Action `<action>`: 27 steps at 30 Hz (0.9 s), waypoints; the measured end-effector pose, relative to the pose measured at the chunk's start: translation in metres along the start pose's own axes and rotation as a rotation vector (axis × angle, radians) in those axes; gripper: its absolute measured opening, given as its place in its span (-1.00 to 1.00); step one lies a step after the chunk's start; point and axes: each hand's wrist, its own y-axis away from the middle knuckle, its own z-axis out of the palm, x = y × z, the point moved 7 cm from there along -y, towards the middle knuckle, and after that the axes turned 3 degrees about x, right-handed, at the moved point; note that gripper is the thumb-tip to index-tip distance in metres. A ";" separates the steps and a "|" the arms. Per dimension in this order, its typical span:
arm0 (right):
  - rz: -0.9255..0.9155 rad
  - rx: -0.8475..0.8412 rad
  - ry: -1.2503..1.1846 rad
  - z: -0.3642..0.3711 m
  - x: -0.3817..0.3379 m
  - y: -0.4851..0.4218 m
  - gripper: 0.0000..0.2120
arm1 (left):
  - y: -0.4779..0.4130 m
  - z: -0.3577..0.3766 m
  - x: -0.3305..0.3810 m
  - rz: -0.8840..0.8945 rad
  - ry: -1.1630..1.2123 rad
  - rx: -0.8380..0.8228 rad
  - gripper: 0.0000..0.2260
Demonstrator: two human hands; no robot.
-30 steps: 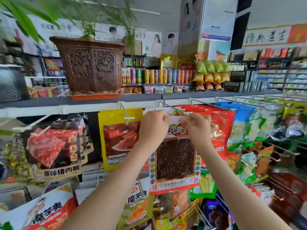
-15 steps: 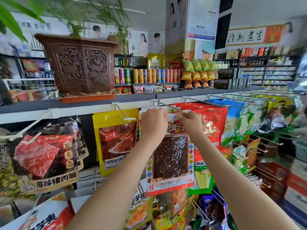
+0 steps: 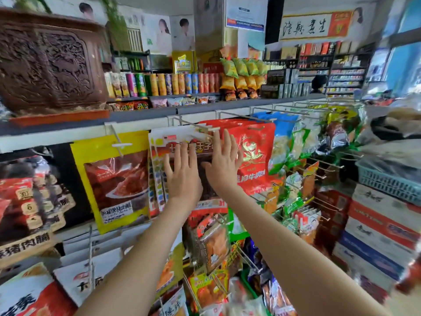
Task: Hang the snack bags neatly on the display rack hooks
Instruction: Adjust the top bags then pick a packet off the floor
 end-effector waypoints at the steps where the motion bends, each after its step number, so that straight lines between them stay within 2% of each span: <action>1: -0.021 0.011 0.008 -0.001 0.007 0.007 -0.20 | 0.007 0.006 0.009 -0.011 0.010 -0.032 -0.38; 4: -0.077 -0.002 -0.004 -0.009 0.030 0.026 -0.18 | 0.030 0.025 0.037 -0.070 0.070 -0.118 -0.38; 8: -0.126 -0.109 -0.114 -0.018 0.082 0.057 -0.41 | 0.061 0.039 0.094 -0.102 0.178 -0.139 -0.36; 14: -0.143 -0.146 -0.143 -0.037 0.208 0.102 -0.56 | 0.106 0.073 0.209 -0.047 0.265 -0.170 -0.48; 18: -0.119 -0.272 -0.145 -0.032 0.301 0.133 -0.63 | 0.143 0.111 0.285 0.006 0.358 -0.241 -0.54; 21: -0.039 -0.329 -0.125 -0.017 0.371 0.175 -0.67 | 0.187 0.153 0.326 0.054 0.413 -0.362 -0.61; 24: 0.054 -0.380 -0.093 0.000 0.433 0.236 -0.70 | 0.245 0.203 0.347 0.006 0.430 -0.545 -0.60; 27: 0.265 -0.453 -0.060 0.037 0.520 0.328 -0.74 | 0.330 0.287 0.380 -0.001 0.421 -0.765 -0.58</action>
